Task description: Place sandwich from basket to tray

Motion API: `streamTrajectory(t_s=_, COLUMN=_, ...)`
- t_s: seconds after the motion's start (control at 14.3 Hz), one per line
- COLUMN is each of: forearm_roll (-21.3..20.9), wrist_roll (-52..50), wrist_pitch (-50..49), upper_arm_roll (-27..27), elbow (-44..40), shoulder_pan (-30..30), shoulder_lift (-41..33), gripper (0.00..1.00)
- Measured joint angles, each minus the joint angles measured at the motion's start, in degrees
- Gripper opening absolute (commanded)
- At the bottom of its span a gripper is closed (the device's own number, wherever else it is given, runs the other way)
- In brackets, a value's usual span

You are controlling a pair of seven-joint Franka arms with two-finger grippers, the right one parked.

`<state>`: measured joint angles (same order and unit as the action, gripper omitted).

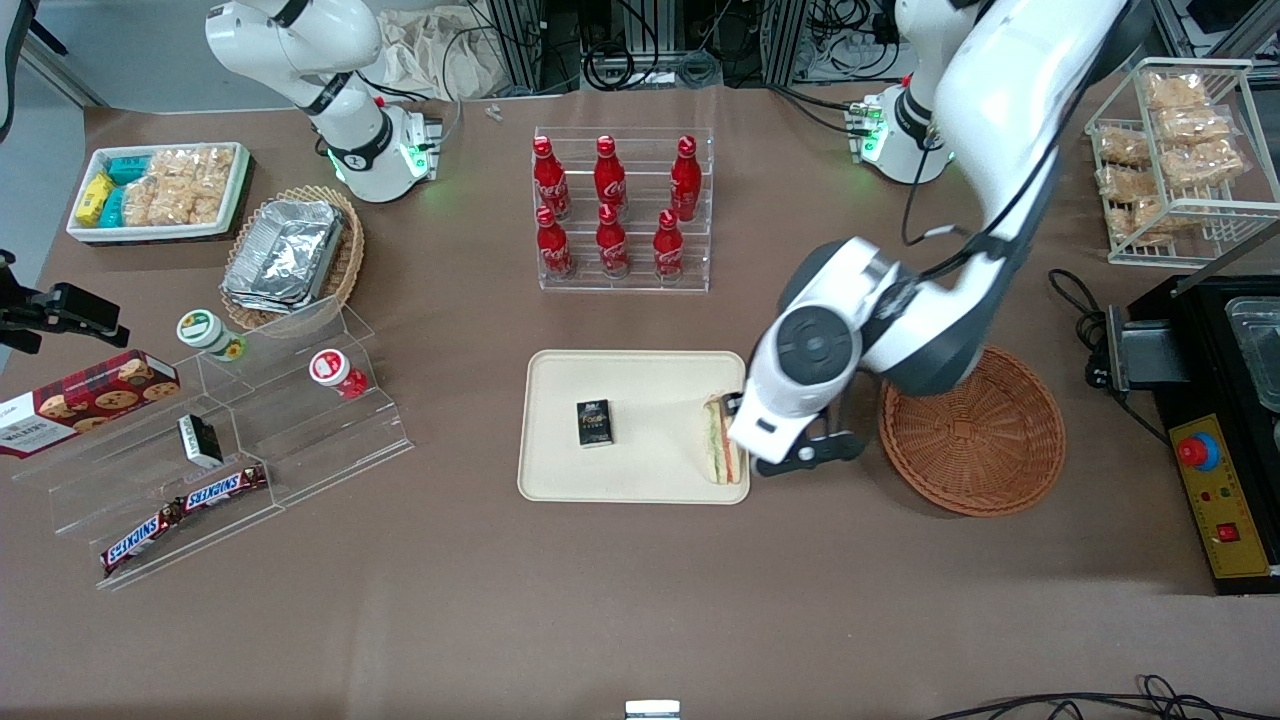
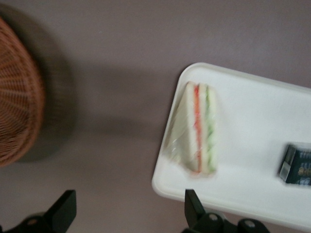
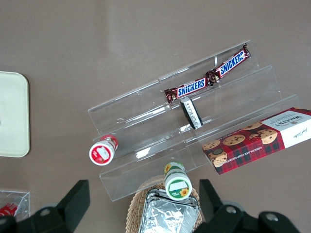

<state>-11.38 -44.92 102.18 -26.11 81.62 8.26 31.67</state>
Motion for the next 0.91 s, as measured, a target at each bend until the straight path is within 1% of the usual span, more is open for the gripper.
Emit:
streamTrajectory(t_s=0.14, forearm_roll=5.53, wrist_roll=11.18, wrist_pitch=-0.45, upper_arm_roll=7.60, elbow=5.99, shoulder_pan=-0.15, shoulder_lift=-8.39, gripper=1.00)
streamTrajectory(t_s=0.21, forearm_roll=6.93, wrist_roll=15.69, wrist_pitch=-0.58, upper_arm_roll=11.05, elbow=9.03, shoulder_pan=0.02, shoulder_lift=-12.23, gripper=1.00)
streamTrajectory(t_s=0.28, forearm_roll=7.22, wrist_roll=18.95, wrist_pitch=-0.64, upper_arm_roll=13.46, elbow=11.91, shoulder_pan=0.13, shoulder_lift=-15.58, gripper=1.00)
streamTrajectory(t_s=0.42, forearm_roll=7.23, wrist_roll=24.97, wrist_pitch=-0.78, upper_arm_roll=16.10, elbow=17.15, shoulder_pan=0.24, shoulder_lift=-21.11, gripper=1.00)
streamTrajectory(t_s=0.56, forearm_roll=7.23, wrist_roll=32.71, wrist_pitch=-2.50, upper_arm_roll=18.90, elbow=20.29, shoulder_pan=0.36, shoulder_lift=-25.01, gripper=1.00)
streamTrajectory(t_s=0.7, forearm_roll=7.24, wrist_roll=40.25, wrist_pitch=-4.71, upper_arm_roll=22.52, elbow=20.46, shoulder_pan=0.29, shoulder_lift=-26.82, gripper=1.00)
streamTrajectory(t_s=0.91, forearm_roll=7.24, wrist_roll=49.58, wrist_pitch=-8.39, upper_arm_roll=27.27, elbow=17.60, shoulder_pan=0.11, shoulder_lift=-26.80, gripper=1.00)
